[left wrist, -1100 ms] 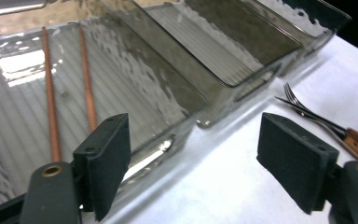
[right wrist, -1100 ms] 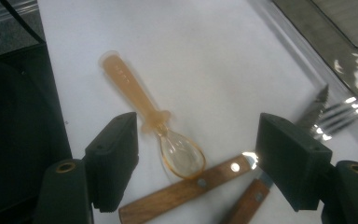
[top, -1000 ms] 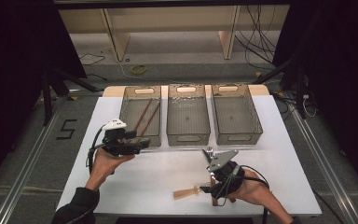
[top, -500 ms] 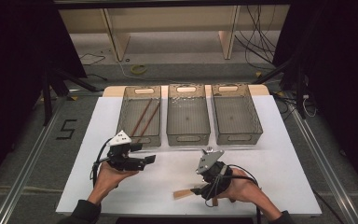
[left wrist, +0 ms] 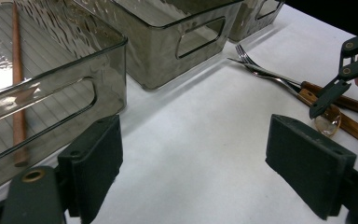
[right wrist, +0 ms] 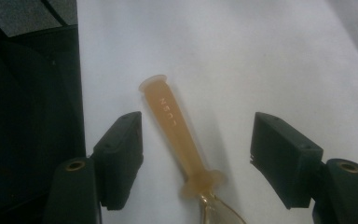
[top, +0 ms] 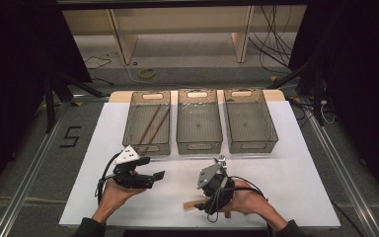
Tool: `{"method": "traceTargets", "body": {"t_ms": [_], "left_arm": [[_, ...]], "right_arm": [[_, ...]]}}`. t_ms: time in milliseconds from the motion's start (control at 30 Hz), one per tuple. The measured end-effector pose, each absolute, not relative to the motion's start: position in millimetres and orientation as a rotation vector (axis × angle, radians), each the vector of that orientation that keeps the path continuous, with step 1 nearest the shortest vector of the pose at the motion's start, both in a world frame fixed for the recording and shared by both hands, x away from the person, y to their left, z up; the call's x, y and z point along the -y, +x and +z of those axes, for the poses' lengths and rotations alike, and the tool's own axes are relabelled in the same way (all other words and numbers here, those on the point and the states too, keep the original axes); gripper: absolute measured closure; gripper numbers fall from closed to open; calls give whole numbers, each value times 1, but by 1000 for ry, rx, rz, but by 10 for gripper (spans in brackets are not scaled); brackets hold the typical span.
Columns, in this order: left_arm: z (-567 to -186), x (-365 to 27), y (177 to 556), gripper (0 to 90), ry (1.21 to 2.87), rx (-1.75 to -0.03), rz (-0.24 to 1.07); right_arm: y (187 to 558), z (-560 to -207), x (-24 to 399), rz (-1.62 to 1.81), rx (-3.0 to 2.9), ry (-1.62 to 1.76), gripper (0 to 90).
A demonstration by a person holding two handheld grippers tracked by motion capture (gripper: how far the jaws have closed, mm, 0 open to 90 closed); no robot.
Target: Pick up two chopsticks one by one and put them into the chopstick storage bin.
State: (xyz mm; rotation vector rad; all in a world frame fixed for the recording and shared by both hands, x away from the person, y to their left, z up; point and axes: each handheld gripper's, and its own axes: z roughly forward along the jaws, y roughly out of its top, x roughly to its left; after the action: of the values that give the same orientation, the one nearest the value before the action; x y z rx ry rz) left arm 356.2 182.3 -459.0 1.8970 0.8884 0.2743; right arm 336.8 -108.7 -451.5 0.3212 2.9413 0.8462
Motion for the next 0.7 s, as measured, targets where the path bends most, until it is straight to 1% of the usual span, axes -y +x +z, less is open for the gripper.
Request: {"method": "traceTargets", "body": {"t_ms": [500,700], "left_arm": [[-462,-188,345,175,1883,-889,292],[-462,-187,341,174,1879,-875,301]], "right_arm": [[336,-460,97,769,-2973,272,397],[337,-464,92,739,-2981,255,440]]}}
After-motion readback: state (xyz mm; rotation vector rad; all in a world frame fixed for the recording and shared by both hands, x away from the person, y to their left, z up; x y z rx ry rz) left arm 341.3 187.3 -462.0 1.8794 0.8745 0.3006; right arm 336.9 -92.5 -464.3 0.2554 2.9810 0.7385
